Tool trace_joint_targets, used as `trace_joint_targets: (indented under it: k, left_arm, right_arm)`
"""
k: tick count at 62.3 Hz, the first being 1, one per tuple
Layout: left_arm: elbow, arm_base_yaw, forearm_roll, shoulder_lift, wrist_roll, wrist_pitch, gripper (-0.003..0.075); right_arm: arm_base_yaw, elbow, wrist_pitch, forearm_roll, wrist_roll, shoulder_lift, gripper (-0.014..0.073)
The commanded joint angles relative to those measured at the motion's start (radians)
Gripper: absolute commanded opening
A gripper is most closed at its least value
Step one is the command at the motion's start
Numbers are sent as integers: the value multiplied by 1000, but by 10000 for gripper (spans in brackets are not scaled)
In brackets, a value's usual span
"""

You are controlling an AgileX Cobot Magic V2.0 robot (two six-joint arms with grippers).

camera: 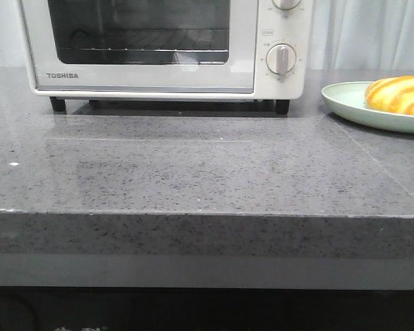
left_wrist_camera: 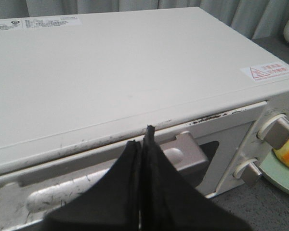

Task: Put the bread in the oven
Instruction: 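Pull the oven door handle down with the left gripper to open it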

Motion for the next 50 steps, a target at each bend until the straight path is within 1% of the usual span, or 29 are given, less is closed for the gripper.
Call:
trace_joint_targets:
  k: [1, 8, 23, 33, 50]
  left_arm:
    - [-55, -8, -11, -2, -2, -94, -18]
    - [-55, -8, -11, 30, -2, -141, -18]
    - [-55, -8, -11, 61, -2, -108, -18]
    - [-55, -12, -18, 61, -2, -22, -18]
    - [-55, -12, -20, 59, -2, 195, -18]
  right_arm:
    - [-3, -33, -47, 5, 1, -14, 620]
    - [-3, -33, -47, 5, 1, -14, 620]
    - [-3, -33, -47, 5, 1, -14, 620]
    - [-3, -33, -46, 5, 1, -14, 620]
    - [-3, -33, -45, 5, 1, -14, 620]
